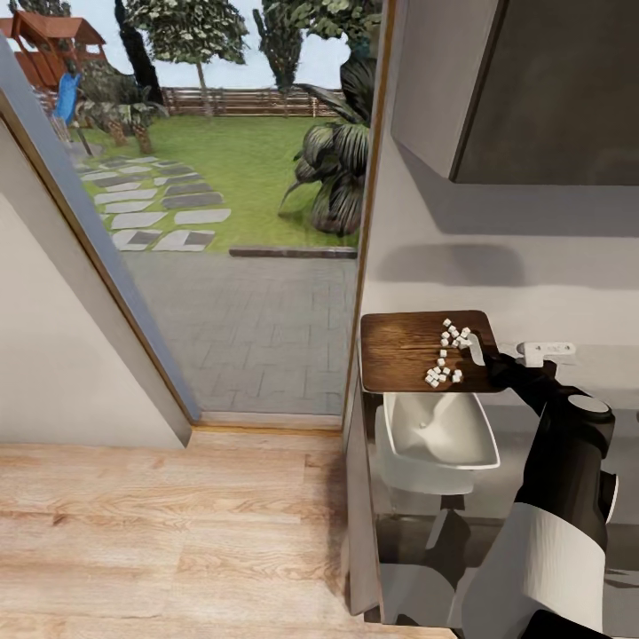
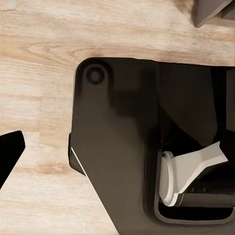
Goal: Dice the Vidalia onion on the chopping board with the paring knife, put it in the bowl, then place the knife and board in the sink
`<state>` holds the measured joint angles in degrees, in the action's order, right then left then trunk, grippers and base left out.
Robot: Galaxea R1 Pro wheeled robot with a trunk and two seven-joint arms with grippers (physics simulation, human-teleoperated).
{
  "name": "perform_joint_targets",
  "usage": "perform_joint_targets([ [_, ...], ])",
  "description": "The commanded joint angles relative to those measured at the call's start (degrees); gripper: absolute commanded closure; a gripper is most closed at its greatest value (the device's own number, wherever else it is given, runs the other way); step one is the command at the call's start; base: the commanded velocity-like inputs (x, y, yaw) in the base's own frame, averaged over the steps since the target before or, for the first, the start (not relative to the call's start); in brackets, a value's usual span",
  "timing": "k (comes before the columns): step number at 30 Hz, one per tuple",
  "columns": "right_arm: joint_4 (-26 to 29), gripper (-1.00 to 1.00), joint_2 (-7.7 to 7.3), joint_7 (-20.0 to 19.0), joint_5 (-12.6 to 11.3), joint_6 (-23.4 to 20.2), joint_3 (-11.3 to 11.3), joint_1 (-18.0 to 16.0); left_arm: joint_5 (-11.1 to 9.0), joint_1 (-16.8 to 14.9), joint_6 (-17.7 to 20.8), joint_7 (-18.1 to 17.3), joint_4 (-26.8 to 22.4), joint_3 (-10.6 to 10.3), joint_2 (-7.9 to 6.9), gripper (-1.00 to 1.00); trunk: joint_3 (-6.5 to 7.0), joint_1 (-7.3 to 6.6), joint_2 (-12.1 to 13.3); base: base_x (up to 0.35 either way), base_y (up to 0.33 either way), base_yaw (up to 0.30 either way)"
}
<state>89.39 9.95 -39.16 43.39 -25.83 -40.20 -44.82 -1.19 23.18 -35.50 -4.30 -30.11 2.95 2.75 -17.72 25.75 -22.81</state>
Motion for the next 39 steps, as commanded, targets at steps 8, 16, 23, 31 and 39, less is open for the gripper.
perform_joint_targets([
  [8, 0.1, 1.00, 0.05, -0.5, 0.4, -0.1, -0.3, -0.1, -0.1, 0.0, 0.0, -0.5, -0.1, 0.3, 0.06, -1.00, -0.10, 0.04, -0.1, 0.000, 0.000, 0.000],
  [16, -0.1, 1.00, 0.05, -0.5, 0.3, 0.0, -1.2, -0.1, -0.1, 0.0, 0.0, -0.5, -0.1, 0.3, 0.06, -1.00, -0.10, 0.04, -0.1, 0.000, 0.000, 0.000],
  [23, -0.2, 1.00, 0.05, -0.5, 0.3, 0.1, -1.2, -0.1, -0.1, 0.0, 0.0, -0.5, -0.1, 0.3, 0.06, -1.00, -0.10, 0.04, -0.1, 0.000, 0.000, 0.000],
  [31, -0.4, 1.00, 0.05, -0.6, 0.3, 1.5, -1.2, -0.1, -0.1, 0.0, 0.0, -0.4, -0.1, 0.3, 0.06, -1.00, -0.10, 0.04, -0.1, 0.000, 0.000, 0.000],
  [39, -2.4, 1.00, 0.05, -0.6, 0.2, 4.0, -2.3, -0.1, -0.1, 0.0, 0.0, -0.5, -0.1, 0.3, 0.06, -1.00, -0.10, 0.04, -0.1, 0.000, 0.000, 0.000],
])
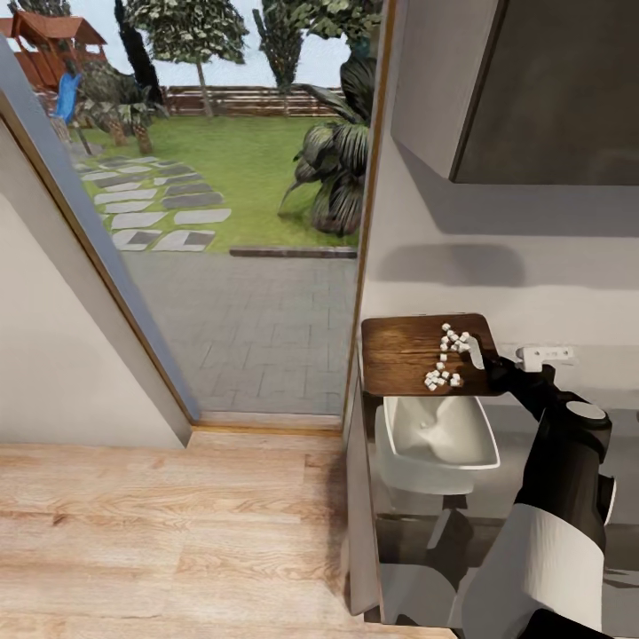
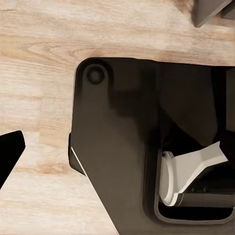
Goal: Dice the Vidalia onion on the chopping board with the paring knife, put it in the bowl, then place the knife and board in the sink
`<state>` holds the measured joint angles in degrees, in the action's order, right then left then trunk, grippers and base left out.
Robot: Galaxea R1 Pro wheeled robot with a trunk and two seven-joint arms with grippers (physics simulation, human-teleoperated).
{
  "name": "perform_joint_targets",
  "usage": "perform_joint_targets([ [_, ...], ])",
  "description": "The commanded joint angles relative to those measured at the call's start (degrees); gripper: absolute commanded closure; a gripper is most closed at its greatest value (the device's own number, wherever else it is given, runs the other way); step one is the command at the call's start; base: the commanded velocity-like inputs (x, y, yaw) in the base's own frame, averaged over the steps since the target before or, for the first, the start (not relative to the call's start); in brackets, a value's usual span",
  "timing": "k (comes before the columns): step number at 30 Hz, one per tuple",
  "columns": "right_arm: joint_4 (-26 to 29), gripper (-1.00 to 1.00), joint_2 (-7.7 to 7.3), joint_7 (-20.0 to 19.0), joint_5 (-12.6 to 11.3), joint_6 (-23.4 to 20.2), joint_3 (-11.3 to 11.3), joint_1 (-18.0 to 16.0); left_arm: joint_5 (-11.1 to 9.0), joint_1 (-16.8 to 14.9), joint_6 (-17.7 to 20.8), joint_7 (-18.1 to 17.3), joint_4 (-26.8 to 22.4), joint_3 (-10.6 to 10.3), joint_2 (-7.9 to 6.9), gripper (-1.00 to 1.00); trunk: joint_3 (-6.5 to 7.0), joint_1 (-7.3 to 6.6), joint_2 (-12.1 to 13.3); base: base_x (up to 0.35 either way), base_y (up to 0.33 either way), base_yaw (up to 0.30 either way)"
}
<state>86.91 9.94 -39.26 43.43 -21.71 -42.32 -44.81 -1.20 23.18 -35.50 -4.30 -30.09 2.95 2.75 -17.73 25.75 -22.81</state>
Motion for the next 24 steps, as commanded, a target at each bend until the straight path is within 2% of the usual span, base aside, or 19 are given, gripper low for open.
perform_joint_targets([
  [1, -0.5, 1.00, 0.06, -0.5, 0.1, 0.8, -1.8, -0.1, -0.1, 0.0, 0.0, -0.5, -0.1, 0.3, 0.06, -1.00, -0.09, 0.04, -0.1, 0.000, 0.000, 0.000],
  [2, -0.9, 1.00, 0.06, -0.5, -0.4, 1.7, -4.1, -0.1, -0.1, 0.0, 0.0, -0.5, -0.1, 0.3, 0.06, -1.00, -0.09, 0.04, -0.1, 0.000, 0.000, 0.000],
  [4, -1.1, 1.00, 0.06, -0.5, -1.9, 2.2, -5.4, -0.1, -0.1, 0.0, 0.0, -0.5, -0.1, 0.3, 0.06, -1.00, -0.09, 0.04, -0.1, 0.000, 0.000, 0.000],
  [16, -1.2, 1.00, 0.06, -0.9, -5.1, 2.6, -6.0, -0.1, -0.1, 0.0, 0.0, -0.5, 0.4, 0.3, 0.06, -1.00, -0.09, 0.04, -0.1, 0.000, 0.000, 0.000],
  [24, -1.2, 1.00, 0.06, -0.9, -5.5, 2.6, -6.0, -0.1, -0.1, 0.0, 0.0, -0.5, 0.4, 0.3, 0.06, -1.00, -0.09, 0.04, -0.1, 0.000, 0.000, 0.000],
])
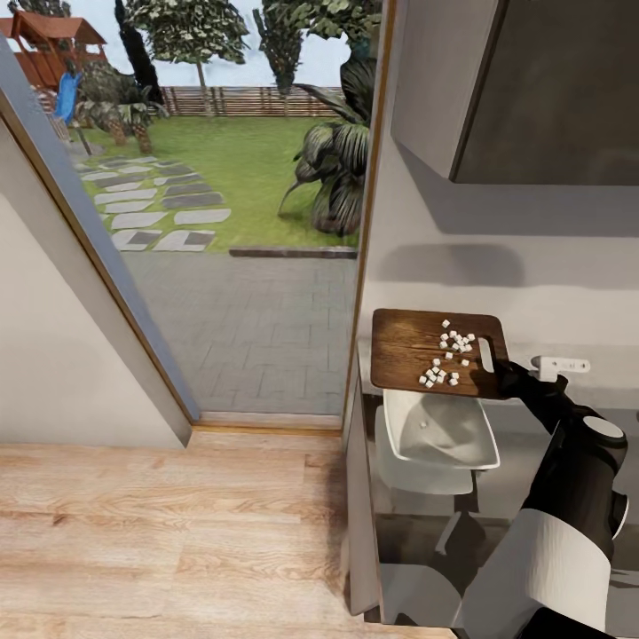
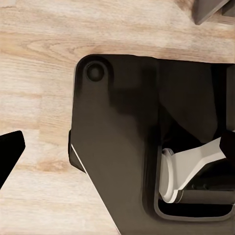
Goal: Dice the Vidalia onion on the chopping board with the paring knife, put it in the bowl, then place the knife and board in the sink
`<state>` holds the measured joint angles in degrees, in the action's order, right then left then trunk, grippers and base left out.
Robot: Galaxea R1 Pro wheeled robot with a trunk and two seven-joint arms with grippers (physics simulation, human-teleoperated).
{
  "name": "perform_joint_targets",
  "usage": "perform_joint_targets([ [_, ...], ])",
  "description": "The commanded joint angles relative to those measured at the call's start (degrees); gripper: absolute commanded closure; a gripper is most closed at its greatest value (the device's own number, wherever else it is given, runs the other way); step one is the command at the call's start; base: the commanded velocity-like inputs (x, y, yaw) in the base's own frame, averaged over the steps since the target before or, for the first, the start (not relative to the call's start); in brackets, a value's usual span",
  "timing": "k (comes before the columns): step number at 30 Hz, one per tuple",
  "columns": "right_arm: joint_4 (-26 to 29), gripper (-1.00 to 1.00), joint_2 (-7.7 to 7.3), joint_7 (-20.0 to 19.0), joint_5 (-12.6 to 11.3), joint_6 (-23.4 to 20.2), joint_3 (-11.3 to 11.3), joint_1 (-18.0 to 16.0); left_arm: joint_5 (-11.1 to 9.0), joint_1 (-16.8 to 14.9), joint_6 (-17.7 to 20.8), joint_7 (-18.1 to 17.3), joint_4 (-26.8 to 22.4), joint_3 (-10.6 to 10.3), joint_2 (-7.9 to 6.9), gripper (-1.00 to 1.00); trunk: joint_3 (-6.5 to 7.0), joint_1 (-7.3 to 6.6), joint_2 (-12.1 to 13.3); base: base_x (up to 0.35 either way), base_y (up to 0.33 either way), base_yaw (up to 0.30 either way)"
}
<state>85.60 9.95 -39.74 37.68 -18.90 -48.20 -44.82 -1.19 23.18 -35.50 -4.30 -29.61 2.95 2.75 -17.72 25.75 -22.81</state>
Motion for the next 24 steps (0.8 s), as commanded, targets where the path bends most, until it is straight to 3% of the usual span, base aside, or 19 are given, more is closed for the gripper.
perform_joint_targets([
  [1, 0.1, 1.00, 0.05, -0.4, 0.3, -0.1, -0.1, -0.1, -0.1, 0.0, 0.0, -0.5, -0.1, 0.3, 0.06, -1.00, -0.10, 0.04, -0.1, 0.000, 0.000, 0.000],
  [24, -0.1, 1.00, 0.05, -0.4, 0.1, 2.4, -0.2, -0.1, -0.1, 0.0, 0.0, -0.5, -0.1, 0.3, 0.06, -1.00, -0.10, 0.04, -0.1, 0.000, 0.000, 0.000],
])
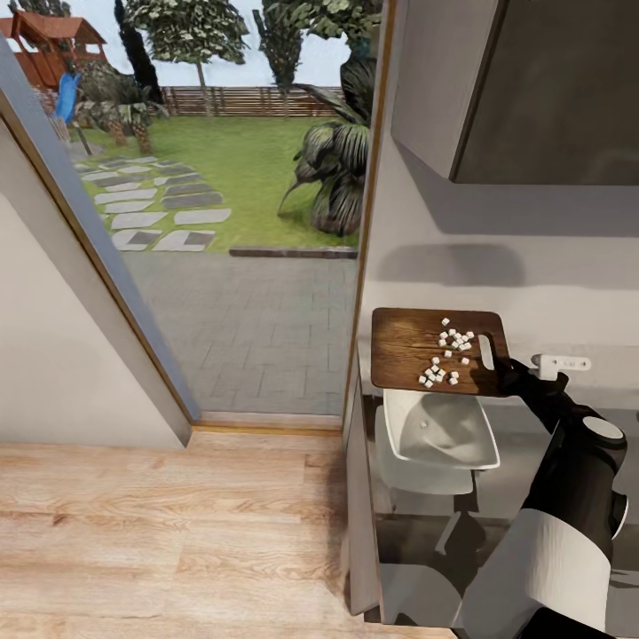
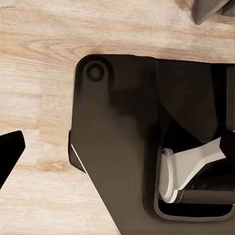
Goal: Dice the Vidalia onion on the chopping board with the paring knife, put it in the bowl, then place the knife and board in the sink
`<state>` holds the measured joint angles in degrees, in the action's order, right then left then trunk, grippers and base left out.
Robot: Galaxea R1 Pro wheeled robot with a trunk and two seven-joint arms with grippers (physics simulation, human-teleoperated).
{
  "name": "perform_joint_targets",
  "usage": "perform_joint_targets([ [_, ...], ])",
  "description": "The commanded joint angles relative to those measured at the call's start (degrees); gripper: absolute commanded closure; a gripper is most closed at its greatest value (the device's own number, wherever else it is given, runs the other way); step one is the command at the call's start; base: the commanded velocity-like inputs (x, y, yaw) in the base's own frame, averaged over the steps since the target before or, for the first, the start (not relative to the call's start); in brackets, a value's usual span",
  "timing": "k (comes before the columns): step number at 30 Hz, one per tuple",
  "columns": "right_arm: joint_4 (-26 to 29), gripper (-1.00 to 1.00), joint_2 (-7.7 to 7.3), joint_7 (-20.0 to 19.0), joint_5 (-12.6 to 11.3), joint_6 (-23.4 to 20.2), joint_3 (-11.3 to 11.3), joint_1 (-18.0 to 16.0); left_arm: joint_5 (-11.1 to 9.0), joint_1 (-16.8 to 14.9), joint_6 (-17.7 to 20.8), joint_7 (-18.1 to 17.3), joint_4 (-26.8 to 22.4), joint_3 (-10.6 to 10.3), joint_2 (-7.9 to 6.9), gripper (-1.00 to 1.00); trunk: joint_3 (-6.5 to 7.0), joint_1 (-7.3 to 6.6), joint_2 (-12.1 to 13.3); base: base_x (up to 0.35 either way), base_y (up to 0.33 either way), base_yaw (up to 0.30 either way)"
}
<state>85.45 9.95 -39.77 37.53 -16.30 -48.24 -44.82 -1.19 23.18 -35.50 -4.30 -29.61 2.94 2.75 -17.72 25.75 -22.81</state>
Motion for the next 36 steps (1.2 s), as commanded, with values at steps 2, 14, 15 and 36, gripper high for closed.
perform_joint_targets([
  [2, 0.1, 1.00, 0.05, -0.4, 0.3, 0.2, -0.2, -0.1, -0.1, 0.0, 0.0, -0.5, -0.1, 0.3, 0.06, -1.00, -0.10, 0.04, -0.1, 0.000, 0.000, 0.000],
  [14, -2.2, 1.00, 0.05, -0.4, 0.3, 5.2, -3.6, -0.1, -0.1, 0.0, 0.0, -0.5, -0.1, 0.3, 0.06, -1.00, -0.10, 0.04, -0.1, 0.000, 0.000, 0.000],
  [15, -2.3, 1.00, 0.05, -0.4, 0.3, 5.2, -3.6, -0.1, -0.1, 0.0, 0.0, -0.5, -0.1, 0.3, 0.06, -1.00, -0.10, 0.04, -0.1, 0.000, 0.000, 0.000],
  [36, -3.7, 1.00, 0.05, -0.4, -3.4, 9.9, -5.4, -0.1, -0.1, 0.0, 0.0, -0.4, 0.1, 0.3, 0.06, -1.00, -0.10, 0.04, -0.1, 0.000, 0.000, 0.000],
])
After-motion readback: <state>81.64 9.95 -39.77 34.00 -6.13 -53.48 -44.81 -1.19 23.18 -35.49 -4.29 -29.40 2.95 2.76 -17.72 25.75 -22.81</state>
